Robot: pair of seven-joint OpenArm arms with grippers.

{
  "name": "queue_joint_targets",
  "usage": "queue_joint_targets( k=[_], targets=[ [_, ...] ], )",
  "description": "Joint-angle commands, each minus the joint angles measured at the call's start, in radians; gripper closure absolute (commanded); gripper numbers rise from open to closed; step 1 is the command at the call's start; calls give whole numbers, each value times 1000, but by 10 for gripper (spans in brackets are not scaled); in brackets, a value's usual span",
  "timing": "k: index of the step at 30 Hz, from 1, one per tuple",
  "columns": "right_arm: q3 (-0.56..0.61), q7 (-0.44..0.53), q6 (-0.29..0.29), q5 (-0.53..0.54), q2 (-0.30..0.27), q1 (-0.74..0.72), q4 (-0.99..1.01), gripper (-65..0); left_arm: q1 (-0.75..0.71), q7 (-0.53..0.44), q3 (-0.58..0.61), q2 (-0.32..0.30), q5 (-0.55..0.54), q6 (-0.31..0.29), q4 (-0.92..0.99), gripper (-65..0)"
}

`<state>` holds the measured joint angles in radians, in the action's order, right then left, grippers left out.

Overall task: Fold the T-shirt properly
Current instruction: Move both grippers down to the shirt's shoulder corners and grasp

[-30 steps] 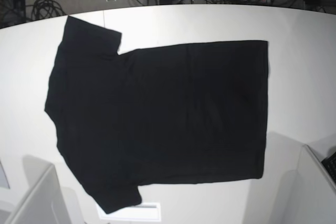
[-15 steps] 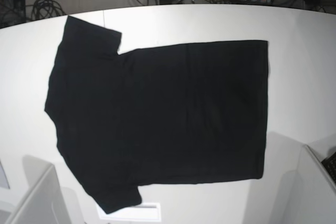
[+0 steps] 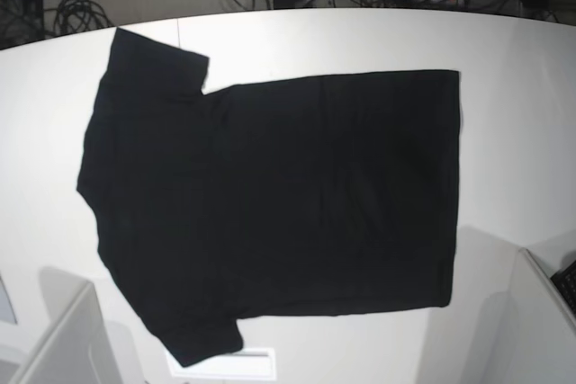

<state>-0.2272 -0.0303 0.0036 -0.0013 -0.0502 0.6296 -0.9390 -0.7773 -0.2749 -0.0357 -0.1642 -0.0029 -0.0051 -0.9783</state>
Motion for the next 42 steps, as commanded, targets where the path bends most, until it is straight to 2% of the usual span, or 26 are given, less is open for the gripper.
queue_joint_targets(
  k=[1,10,13,19,28,31,32,34,36,39,40,42],
  targets=[
    [-10,-10,-3,4,0,37,-56,0,-40,-11,-17,-16,-6,11,-47,0],
    [-205,-164,-3,4,91,146,-481,0,-210,3,-138,-21,-1,11,-413,0],
    [-246,-211,-3,4,109,163,-604,0,-245,42,-148,-22,4,11,-508,0],
    [-335,-287,-3,4,143,177,-840,0,-354,42,-148,-36,-4,11,-703,0],
    [-357,-311,-3,4,151,103,-992,0,-403,52,-149,-34,-6,11,-902,0],
    [-347,-379,-1,4,160,42,-1035,0,-377,52,-151,-34,-7,11,-927,0],
    [-344,-411,-1,4,160,23,-1058,-8,-362,53,-151,-34,-9,11,-927,0],
    [-341,-463,3,4,160,-18,-1083,-167,-342,53,-172,-34,-49,11,-927,0],
    [-343,-494,63,4,161,-58,-1081,-254,-337,53,-197,-34,-144,11,-930,0],
    [-352,-575,218,47,169,-103,-1079,-275,-308,53,-258,-36,-319,11,-925,0],
    [-357,-616,261,90,171,-119,-1079,-276,-304,53,-287,-36,-360,11,-922,-48],
    [-432,-722,296,206,171,-161,-1078,-278,-296,53,-332,-36,-395,11,-920,-224]
  ],
)
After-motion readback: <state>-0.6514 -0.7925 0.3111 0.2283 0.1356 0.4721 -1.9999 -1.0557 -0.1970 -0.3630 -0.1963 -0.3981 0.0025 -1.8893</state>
